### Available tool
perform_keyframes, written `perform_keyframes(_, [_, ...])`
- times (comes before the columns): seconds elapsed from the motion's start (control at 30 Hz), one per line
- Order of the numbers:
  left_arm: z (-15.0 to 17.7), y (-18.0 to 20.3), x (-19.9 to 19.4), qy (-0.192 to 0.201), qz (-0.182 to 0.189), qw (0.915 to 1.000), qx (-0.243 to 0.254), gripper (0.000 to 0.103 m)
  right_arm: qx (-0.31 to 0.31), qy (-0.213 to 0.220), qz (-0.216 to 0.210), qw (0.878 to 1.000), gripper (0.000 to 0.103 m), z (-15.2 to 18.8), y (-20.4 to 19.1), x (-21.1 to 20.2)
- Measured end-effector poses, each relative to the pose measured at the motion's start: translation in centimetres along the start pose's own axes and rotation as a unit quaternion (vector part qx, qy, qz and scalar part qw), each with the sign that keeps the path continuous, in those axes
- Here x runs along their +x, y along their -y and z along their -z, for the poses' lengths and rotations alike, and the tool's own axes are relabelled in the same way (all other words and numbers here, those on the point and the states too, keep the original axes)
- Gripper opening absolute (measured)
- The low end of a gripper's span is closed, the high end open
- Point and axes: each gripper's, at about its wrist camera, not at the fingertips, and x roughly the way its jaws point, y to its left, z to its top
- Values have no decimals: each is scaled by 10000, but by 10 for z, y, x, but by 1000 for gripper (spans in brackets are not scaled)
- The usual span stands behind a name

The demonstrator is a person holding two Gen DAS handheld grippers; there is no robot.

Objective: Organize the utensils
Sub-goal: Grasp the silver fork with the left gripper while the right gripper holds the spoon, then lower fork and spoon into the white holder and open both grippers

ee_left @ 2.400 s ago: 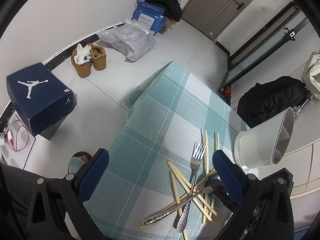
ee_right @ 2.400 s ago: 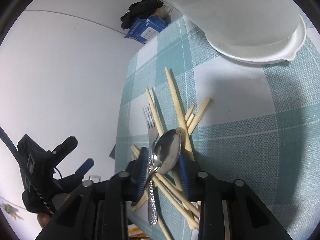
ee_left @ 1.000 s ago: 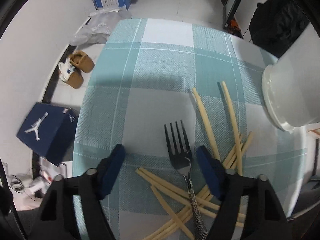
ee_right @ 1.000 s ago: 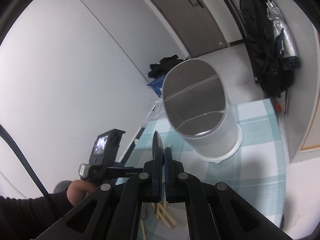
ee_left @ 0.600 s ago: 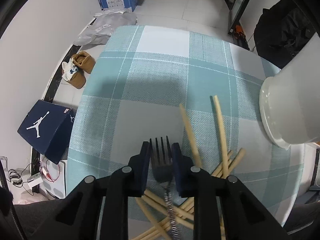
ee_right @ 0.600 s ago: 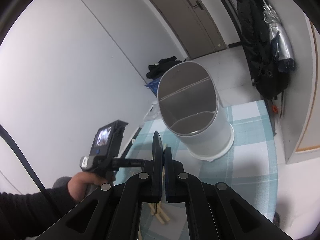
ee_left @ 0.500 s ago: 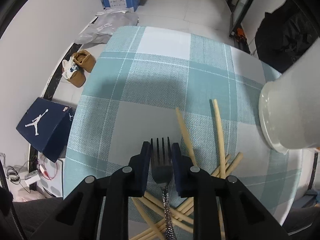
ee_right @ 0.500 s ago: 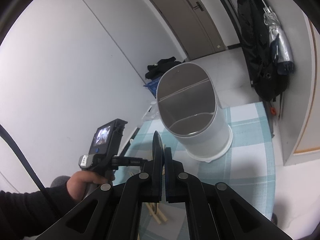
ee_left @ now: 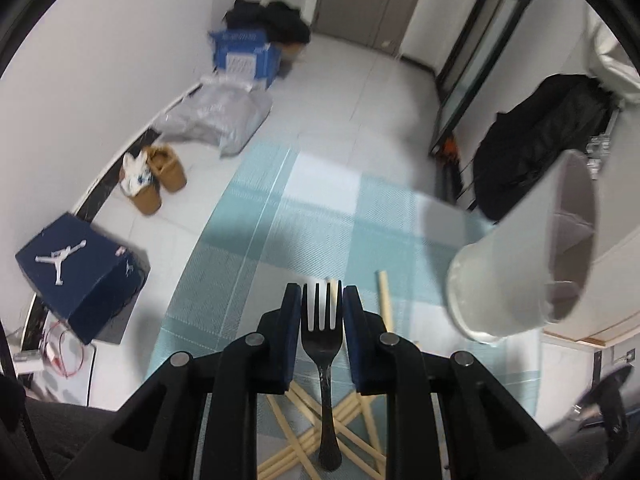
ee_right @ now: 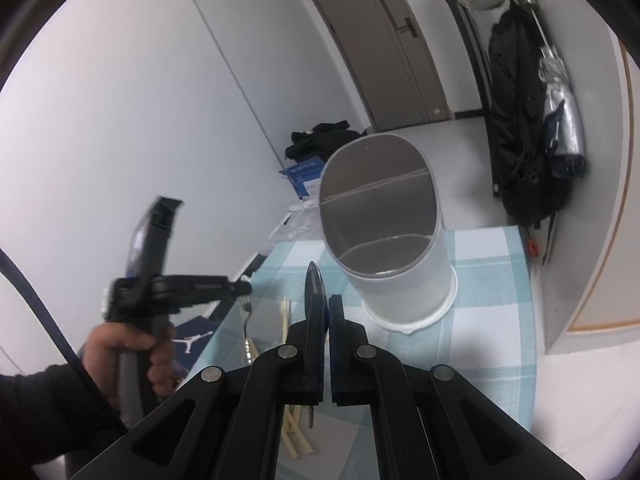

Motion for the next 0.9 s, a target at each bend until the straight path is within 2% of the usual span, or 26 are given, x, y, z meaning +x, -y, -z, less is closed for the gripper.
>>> perform_keyframes(0.17, [7, 14, -24, 398, 252, 9981, 399, 16, -167, 47, 91, 9998, 1, 3, -10, 2])
perform_keyframes(0.37, [13, 17, -42, 633, 487, 9943, 705, 16, -166, 86, 213, 9996, 1, 5, -13, 3])
perform_keyframes(0.73, [23, 23, -61, 608, 791, 9888, 1108, 16, -418, 186, 461, 9979, 1, 2, -25, -7])
perform_keyframes(0.9, [17, 37, -88, 744, 1050, 9823, 1360, 16, -327, 334, 569, 9973, 1, -8, -22, -17])
